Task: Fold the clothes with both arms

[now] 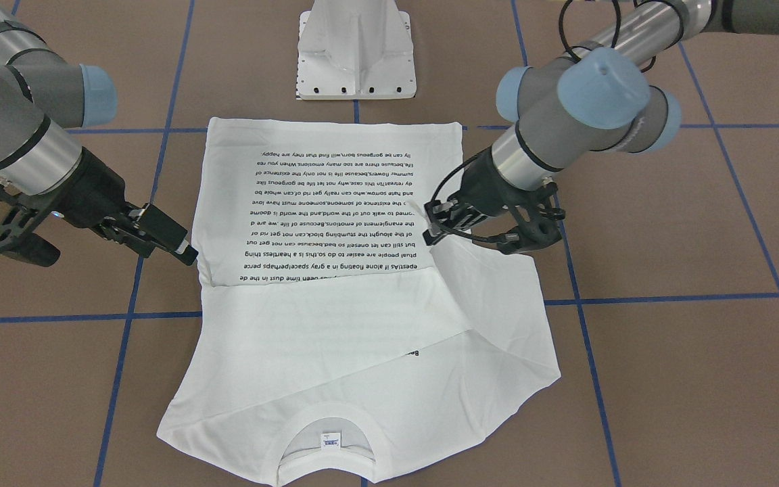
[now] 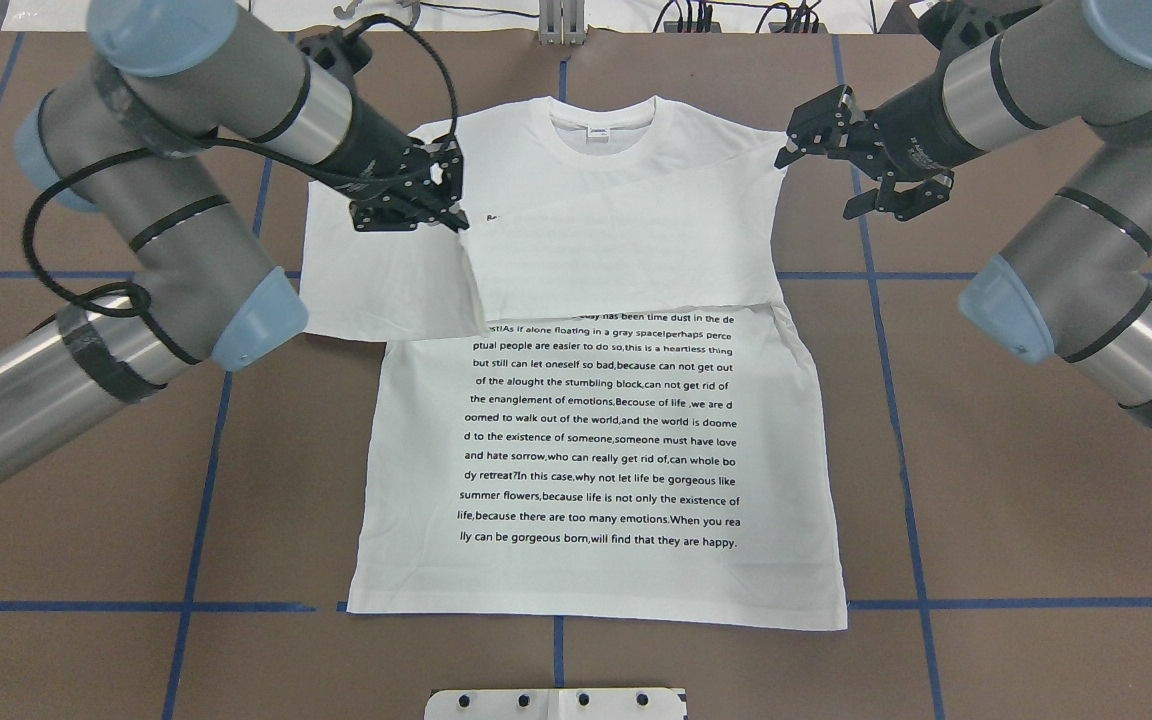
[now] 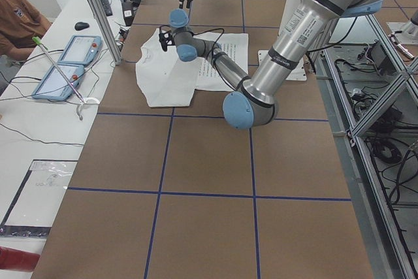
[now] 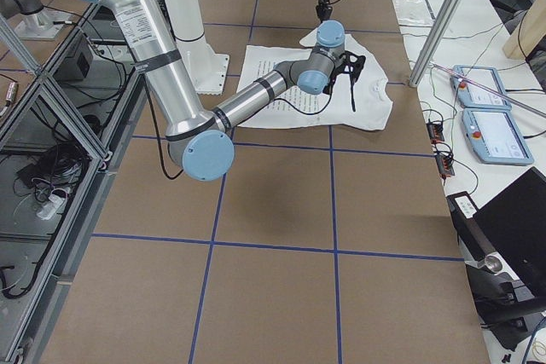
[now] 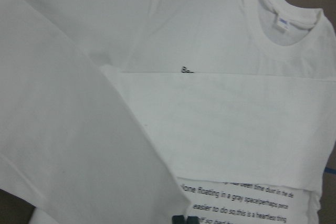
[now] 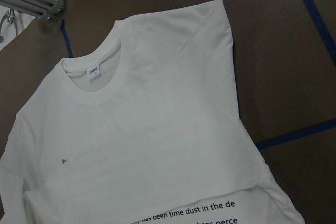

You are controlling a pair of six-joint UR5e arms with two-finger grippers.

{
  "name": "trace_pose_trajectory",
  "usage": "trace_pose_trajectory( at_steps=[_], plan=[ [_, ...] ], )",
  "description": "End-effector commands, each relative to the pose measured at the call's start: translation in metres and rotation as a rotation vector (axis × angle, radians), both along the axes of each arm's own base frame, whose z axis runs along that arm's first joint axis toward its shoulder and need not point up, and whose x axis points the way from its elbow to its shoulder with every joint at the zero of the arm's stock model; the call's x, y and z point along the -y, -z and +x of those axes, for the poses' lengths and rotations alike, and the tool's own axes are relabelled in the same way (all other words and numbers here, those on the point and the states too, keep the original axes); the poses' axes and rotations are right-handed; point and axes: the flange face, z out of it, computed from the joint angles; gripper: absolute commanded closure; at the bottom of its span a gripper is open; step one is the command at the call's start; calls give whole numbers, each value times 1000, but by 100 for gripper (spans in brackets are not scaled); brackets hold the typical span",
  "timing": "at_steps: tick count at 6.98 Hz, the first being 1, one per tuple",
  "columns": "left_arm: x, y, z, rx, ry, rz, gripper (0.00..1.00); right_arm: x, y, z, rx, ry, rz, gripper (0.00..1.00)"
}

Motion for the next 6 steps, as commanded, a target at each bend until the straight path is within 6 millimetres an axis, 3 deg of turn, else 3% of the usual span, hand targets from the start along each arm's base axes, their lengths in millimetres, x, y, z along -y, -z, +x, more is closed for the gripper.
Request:
trace_pose_trajectory(
  at_steps=[1,2,4,5,6],
  plan=[
    [18,69,99,-57,87,8,100,-10,-36,23,-43,18,34,0],
    [10,68,140,-50,119,26,100,-14,-57,31,-74,33,57,0],
    [-12,101,189,-41,152,51,100,-17,-72,54,-87,23,59,0],
    [-34,109,220,-41,180,74,100,-17,-83,70,-101,32,83,0],
    [-50,105,239,-46,177,85,100,-18,-91,74,-111,36,88,0]
  ],
)
